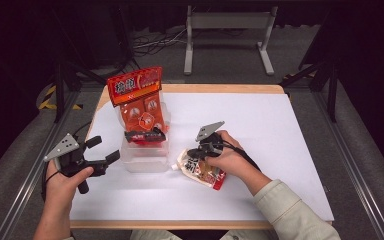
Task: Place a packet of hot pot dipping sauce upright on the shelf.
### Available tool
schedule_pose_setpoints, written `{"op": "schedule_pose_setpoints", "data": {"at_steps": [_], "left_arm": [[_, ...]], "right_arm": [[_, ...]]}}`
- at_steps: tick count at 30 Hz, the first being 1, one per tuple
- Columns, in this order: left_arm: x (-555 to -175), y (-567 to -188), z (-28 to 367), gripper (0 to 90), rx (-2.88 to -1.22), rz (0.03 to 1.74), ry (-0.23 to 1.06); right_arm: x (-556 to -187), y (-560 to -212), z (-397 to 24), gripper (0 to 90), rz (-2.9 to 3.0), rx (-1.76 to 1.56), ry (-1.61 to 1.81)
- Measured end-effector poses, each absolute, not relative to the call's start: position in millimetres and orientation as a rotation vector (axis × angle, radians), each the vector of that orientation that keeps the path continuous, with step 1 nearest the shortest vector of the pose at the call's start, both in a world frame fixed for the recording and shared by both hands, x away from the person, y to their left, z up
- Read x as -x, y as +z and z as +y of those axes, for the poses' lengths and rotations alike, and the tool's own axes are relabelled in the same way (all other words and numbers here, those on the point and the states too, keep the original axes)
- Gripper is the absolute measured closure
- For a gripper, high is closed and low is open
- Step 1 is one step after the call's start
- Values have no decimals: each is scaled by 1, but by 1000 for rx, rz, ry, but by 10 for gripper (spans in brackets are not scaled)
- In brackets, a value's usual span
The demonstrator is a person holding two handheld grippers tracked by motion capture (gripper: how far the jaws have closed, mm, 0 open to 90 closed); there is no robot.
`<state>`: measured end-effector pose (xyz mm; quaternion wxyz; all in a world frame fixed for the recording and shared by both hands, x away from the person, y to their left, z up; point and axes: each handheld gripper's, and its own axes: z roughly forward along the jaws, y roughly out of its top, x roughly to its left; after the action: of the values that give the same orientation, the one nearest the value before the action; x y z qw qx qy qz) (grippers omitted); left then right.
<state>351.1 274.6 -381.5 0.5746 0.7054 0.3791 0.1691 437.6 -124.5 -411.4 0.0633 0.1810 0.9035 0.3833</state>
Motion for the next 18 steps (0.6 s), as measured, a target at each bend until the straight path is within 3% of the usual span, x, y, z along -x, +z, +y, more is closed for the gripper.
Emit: {"op": "schedule_pose_setpoints", "data": {"at_steps": [18], "left_arm": [[-346,-372,265,62,-1655,842,391]], "right_arm": [[-411,-366,-152,899,2559,-529,1418]]}}
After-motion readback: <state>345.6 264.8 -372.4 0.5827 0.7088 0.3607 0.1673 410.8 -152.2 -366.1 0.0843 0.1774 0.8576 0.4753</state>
